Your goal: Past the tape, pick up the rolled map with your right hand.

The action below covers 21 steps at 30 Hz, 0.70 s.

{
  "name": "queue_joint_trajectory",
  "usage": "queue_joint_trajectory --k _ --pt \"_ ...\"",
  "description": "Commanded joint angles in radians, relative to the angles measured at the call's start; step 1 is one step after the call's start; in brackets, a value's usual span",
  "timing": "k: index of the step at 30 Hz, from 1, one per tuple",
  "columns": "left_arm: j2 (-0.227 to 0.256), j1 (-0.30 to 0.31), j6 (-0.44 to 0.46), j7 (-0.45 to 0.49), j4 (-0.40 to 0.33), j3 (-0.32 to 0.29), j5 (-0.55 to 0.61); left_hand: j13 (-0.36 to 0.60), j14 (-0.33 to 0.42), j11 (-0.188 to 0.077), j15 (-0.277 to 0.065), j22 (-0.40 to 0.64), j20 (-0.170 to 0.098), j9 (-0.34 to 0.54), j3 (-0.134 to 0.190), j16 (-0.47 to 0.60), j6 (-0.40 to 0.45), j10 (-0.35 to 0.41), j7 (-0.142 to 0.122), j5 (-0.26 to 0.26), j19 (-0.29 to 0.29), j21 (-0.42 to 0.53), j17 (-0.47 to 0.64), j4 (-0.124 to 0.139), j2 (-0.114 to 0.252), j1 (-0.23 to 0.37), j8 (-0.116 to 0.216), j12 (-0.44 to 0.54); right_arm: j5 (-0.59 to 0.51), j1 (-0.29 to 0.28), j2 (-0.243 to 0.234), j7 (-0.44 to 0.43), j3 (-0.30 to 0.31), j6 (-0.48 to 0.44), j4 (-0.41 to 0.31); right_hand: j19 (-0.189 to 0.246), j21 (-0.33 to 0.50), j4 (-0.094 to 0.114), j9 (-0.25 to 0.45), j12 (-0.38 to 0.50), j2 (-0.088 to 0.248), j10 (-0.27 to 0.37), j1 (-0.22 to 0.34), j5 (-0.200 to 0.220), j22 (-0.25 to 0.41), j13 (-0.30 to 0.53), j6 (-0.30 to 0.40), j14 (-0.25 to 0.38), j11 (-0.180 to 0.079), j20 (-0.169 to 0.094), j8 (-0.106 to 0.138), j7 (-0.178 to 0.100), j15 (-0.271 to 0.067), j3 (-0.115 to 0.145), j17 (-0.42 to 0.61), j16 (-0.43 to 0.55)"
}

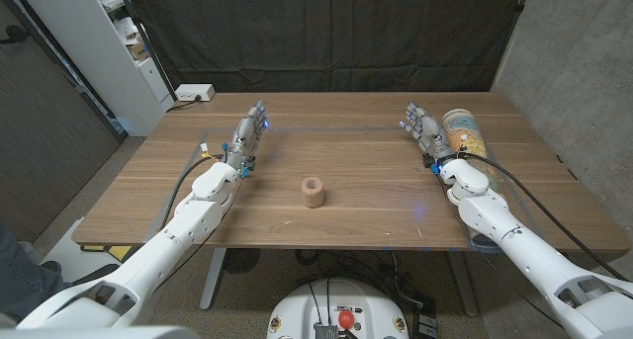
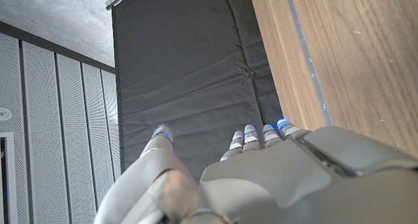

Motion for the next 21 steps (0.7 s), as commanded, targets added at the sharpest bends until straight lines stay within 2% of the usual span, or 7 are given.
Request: queue_joint_trajectory --k 1,21 --pt "-0.009 -0.018 0.005 -0.014 0.022 0.011 0.004 0.001 -0.010 -0.001 0.005 0.004 0.003 0.003 0.002 0.005 -0.006 -0.007 0.002 0.002 -0.011 0.000 0.003 -0.002 0.005 0.005 0.005 0.007 0.001 -0.015 -0.013 0.007 0.011 0.023 -0.034 0.003 0.006 -0.002 0.002 0.008 0.000 0.003 0.000 0.000 0.005 0.004 0.005 0.002 0.007 0.004 0.008 0.005 0.008 0.000 0.005 0.007" --pt "-0.004 -0.020 0.011 -0.024 0.021 0.010 -0.001 0.000 -0.009 -0.002 0.003 0.005 0.009 0.003 0.002 0.006 -0.002 -0.005 -0.001 0.000 -0.013 0.000 0.003 -0.007 0.009 0.006 0.006 0.008 -0.026 -0.023 -0.048 0.018 0.005 0.021 -0.097 0.010 0.008 -0.005 0.002 0.012 0.002 0.014 0.000 -0.004 0.005 0.005 0.013 0.011 0.005 0.004 0.012 0.001 0.009 -0.004 0.004 0.011"
